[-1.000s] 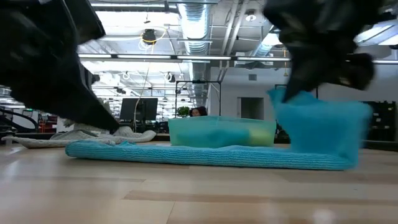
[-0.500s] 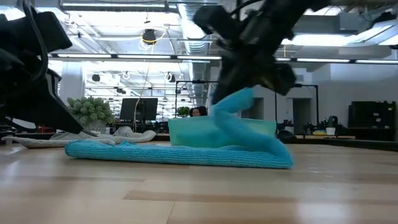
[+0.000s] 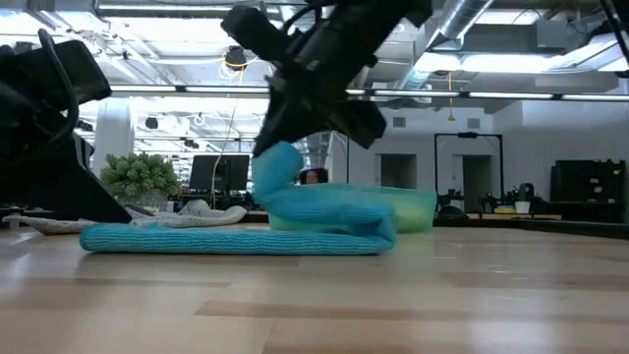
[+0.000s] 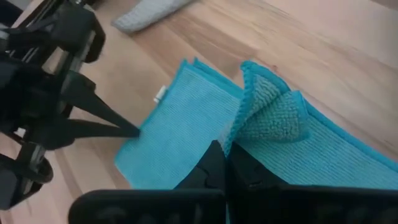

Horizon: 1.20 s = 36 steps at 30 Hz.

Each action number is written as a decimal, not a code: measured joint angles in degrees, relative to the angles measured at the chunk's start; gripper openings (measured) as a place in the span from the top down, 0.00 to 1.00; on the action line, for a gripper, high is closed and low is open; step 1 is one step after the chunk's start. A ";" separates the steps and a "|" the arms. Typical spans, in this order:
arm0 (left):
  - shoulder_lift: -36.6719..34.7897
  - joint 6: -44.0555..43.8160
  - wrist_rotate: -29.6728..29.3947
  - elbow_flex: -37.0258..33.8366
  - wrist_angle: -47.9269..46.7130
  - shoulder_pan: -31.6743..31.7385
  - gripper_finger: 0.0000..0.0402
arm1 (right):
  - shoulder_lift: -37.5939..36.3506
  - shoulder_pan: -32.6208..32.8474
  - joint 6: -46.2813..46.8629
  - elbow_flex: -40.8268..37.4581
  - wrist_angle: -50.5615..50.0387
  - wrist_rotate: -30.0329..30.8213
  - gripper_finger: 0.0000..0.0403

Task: Fold microfiber towels
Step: Fold the blue microfiber towel

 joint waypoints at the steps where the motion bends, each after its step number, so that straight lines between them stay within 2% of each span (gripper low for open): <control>1: 0.00 -0.06 0.18 -0.15 0.03 0.00 1.00 | 0.67 -0.06 -0.27 1.06 -0.03 -0.08 0.98; 10: 0.00 0.00 0.64 -0.26 0.36 0.00 1.00 | 4.69 -0.12 -2.96 8.91 0.56 -1.36 0.98; 17: 0.00 0.05 0.10 -0.26 1.22 0.02 1.00 | 6.06 -0.52 -2.47 8.84 3.15 -2.14 0.98; 20: 0.00 0.07 0.07 -0.26 1.25 0.02 1.00 | 7.10 -0.43 -2.26 9.16 8.01 -4.07 0.98; 29: 0.02 0.09 0.05 -0.26 1.43 0.04 1.00 | 7.55 -0.45 -1.95 8.91 8.08 -4.38 0.98; 36: 0.02 0.11 0.02 -0.26 1.92 0.04 1.00 | 7.38 -0.45 -2.78 8.91 10.25 -4.41 0.91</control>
